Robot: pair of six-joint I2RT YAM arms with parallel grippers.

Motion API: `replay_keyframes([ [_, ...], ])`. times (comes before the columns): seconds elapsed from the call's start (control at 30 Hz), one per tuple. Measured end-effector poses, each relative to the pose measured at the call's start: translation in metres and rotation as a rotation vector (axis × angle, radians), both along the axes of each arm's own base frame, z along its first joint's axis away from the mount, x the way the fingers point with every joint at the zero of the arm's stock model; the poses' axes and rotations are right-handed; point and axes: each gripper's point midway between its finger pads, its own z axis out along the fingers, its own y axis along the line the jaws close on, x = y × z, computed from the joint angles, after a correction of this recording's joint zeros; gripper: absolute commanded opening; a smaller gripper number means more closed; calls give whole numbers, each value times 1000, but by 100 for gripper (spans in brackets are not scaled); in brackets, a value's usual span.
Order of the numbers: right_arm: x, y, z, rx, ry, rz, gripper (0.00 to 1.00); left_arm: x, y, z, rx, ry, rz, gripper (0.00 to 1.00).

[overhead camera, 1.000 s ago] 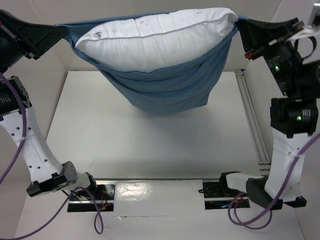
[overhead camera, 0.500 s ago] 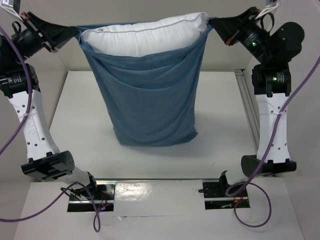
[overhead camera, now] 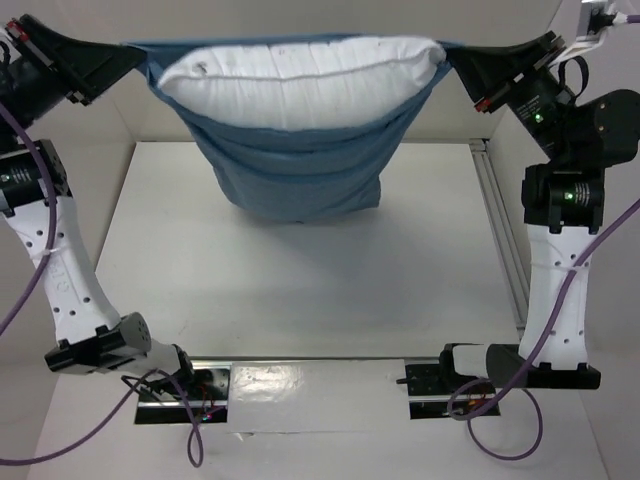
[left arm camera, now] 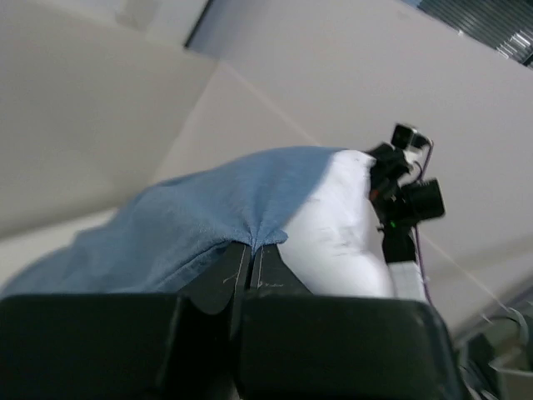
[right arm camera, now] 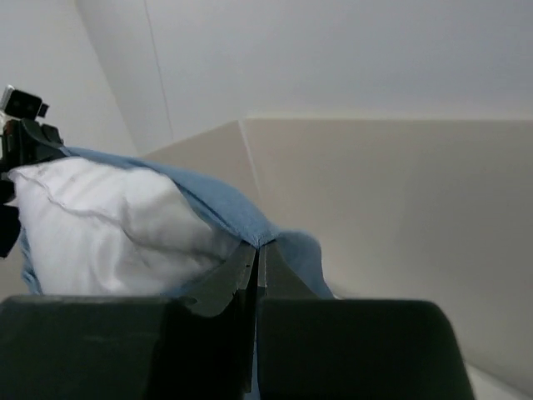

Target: Put the pillow into the pillowcase

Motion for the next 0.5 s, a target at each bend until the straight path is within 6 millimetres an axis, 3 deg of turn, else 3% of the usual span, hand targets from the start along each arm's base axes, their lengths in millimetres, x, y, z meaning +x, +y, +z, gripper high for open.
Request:
replay_keyframes([
  [0.03, -1, 0, -7, -2, 22, 2, 0, 1, 1, -6, -2, 31, -10, 0],
  [0.07, -1, -1, -5, -11, 32, 3, 0, -5, -2, 2, 31, 11, -29, 0],
  [0.13, 2, -4, 22, -25, -22, -2, 0, -9, -1, 31, 95, -100, -40, 0],
  [0.2, 5, -5, 40, -30, -80, -6, 0, -5, 3, 37, 95, -143, -37, 0],
  [0.23, 3, -5, 39, -29, -90, -3, 0, 4, 9, 31, 69, -113, -36, 0],
  [0.33, -2, -4, 4, -1, -13, 18, 0, 7, 9, 4, 0, 3, -36, 0],
  [0.37, -5, -3, 6, -5, -7, 27, 0, 4, 7, 2, 19, 19, -51, 0],
  [0.47, -9, -4, 35, -30, -72, 39, 0, -4, 4, 22, 78, -59, -69, 0],
  [0.5, -5, -6, 35, -24, -82, 29, 0, -5, 4, 25, 75, -76, -63, 0],
])
